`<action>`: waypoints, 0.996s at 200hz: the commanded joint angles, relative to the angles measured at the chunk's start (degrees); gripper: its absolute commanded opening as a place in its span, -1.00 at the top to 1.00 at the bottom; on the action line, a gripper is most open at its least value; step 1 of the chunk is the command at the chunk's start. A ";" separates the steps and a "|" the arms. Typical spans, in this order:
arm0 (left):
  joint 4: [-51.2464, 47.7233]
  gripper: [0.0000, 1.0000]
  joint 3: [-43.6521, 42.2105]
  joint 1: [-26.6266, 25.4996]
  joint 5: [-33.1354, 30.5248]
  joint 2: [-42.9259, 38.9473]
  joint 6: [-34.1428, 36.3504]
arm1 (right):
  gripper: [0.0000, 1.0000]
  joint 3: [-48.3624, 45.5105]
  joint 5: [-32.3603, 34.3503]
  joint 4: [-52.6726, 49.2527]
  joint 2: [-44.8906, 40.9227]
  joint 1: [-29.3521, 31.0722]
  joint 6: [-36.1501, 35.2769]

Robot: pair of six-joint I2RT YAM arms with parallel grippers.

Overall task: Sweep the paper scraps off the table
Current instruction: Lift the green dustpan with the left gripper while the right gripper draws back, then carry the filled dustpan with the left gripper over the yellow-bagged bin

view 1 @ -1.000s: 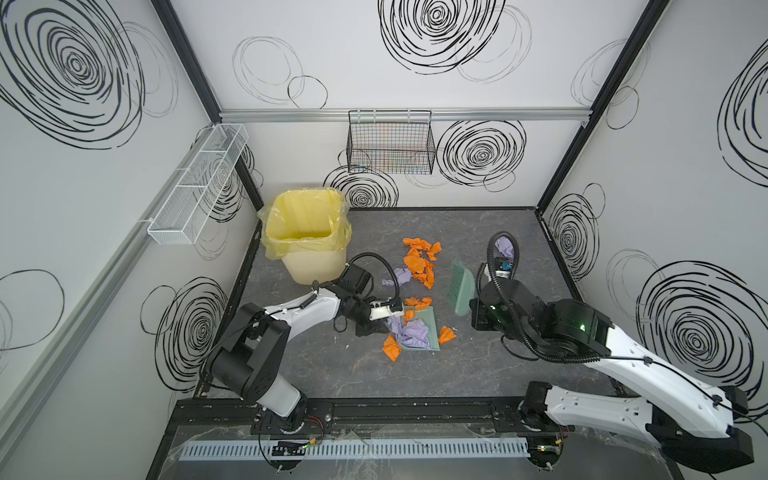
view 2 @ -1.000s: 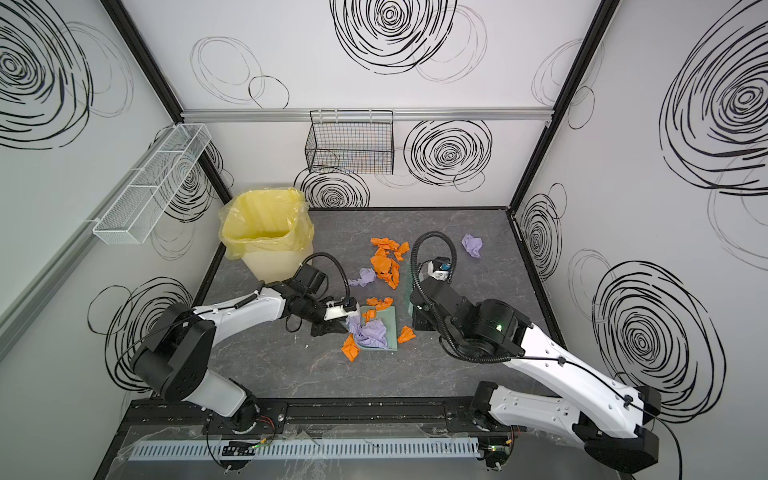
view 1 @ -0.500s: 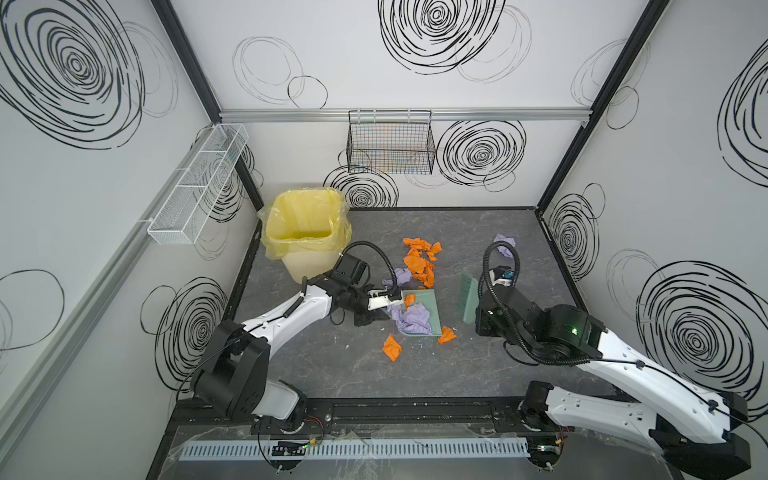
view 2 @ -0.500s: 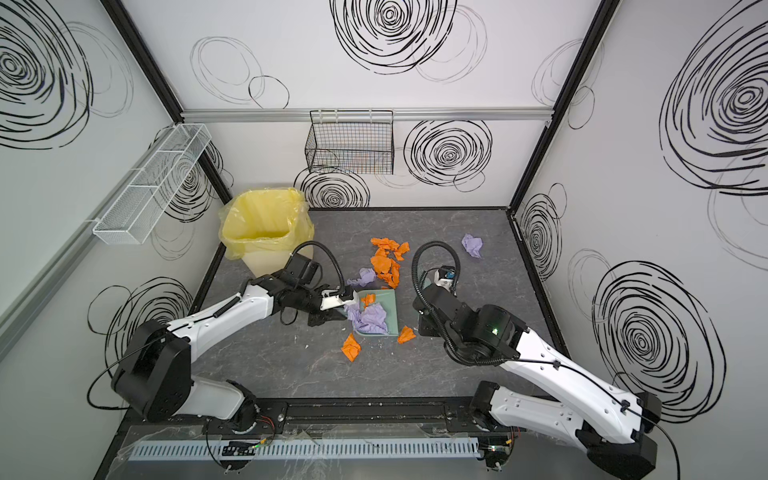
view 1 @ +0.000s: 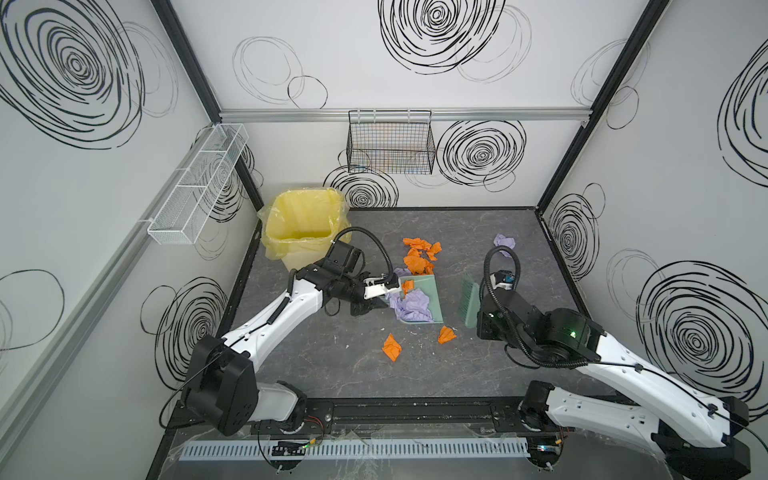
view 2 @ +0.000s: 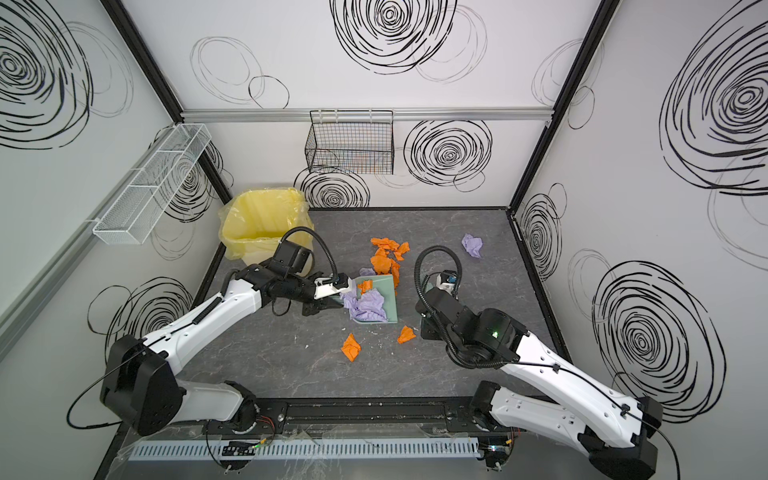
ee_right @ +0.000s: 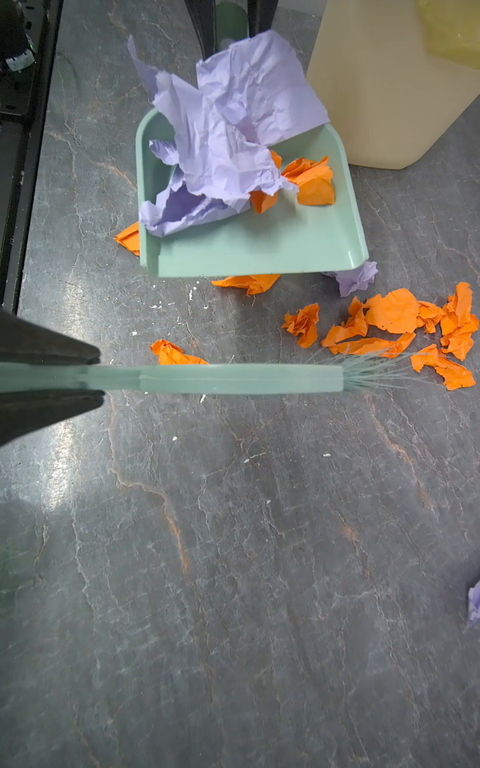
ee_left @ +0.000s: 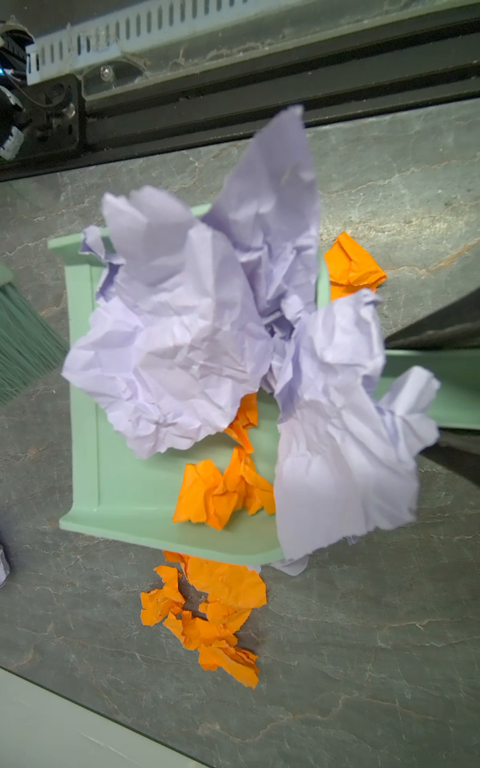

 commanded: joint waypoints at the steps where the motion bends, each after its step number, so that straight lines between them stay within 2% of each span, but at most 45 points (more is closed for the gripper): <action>1: -3.88 1.00 3.63 1.72 0.98 -1.33 2.70 | 1.00 -0.31 0.98 0.66 -1.00 -0.55 0.36; 76: -25.34 1.00 25.12 13.89 5.45 4.46 14.69 | 1.00 -2.94 -0.68 3.24 -1.17 -1.57 -0.72; 134: -44.13 1.00 48.27 27.24 10.46 16.61 24.51 | 1.00 -4.97 -1.88 4.98 -1.52 -2.52 -1.48; 199: -44.33 1.00 61.46 39.49 10.40 22.64 25.43 | 1.00 -5.82 -2.43 5.52 -2.01 -2.81 -1.53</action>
